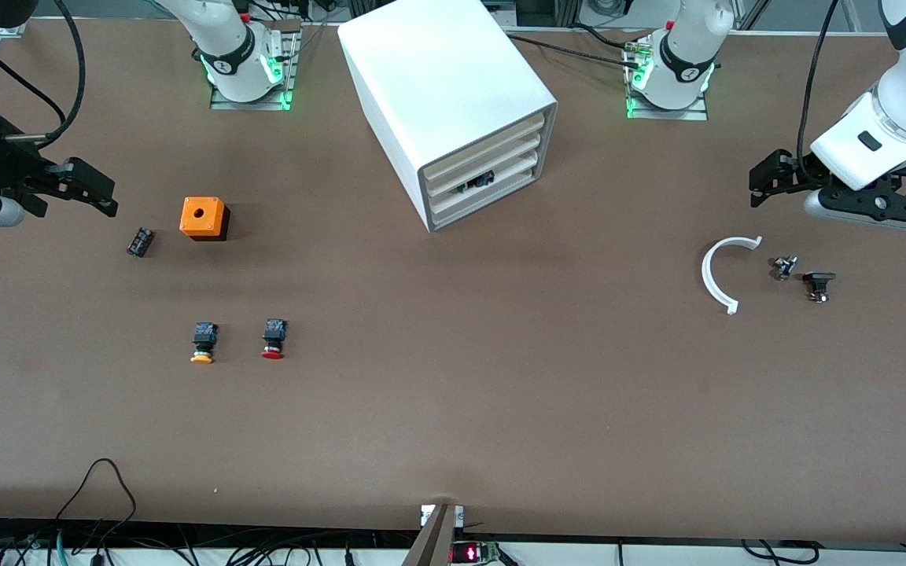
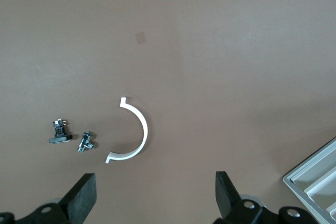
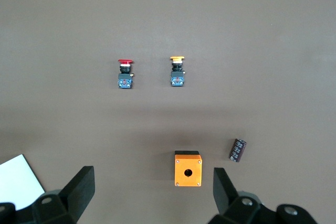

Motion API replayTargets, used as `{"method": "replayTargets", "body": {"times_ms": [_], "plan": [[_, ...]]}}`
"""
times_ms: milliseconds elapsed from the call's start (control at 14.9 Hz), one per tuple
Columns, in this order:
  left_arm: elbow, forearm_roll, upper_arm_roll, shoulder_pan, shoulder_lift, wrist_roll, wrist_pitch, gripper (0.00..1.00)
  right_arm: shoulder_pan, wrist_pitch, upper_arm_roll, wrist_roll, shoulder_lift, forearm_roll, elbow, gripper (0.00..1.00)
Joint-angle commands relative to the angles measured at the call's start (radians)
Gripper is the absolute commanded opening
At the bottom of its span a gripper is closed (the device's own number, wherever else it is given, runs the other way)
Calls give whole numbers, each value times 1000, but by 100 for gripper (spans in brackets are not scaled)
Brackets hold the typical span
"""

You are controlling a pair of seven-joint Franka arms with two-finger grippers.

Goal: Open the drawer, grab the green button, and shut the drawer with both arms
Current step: 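Reach the left gripper toward the drawer while the right gripper moves out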

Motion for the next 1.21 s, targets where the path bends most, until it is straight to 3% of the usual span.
{"method": "replayTargets", "body": {"times_ms": [0, 538, 673, 807, 1009, 1143], "plan": [[33, -4, 0, -5, 13, -10, -24, 100, 0, -10, 2, 9, -7, 8, 7, 100], [33, -5, 0, -6, 19, -13, -27, 100, 21, -8, 2, 15, 7, 10, -19, 100], [33, -20, -4, -6, 25, -4, -85, 100, 21, -8, 2, 14, 7, 0, -48, 100], [31, -75, -10, -6, 30, -6, -169, 100, 21, -10, 0, 21, 8, 0, -59, 100], [17, -255, -32, -10, 35, 2, -355, 100, 20, -7, 0, 12, 33, 2, -74, 100], [2, -296, -63, -8, 56, 7, -349, 100, 20, -4, 0, 14, 45, 11, -76, 100]]}}
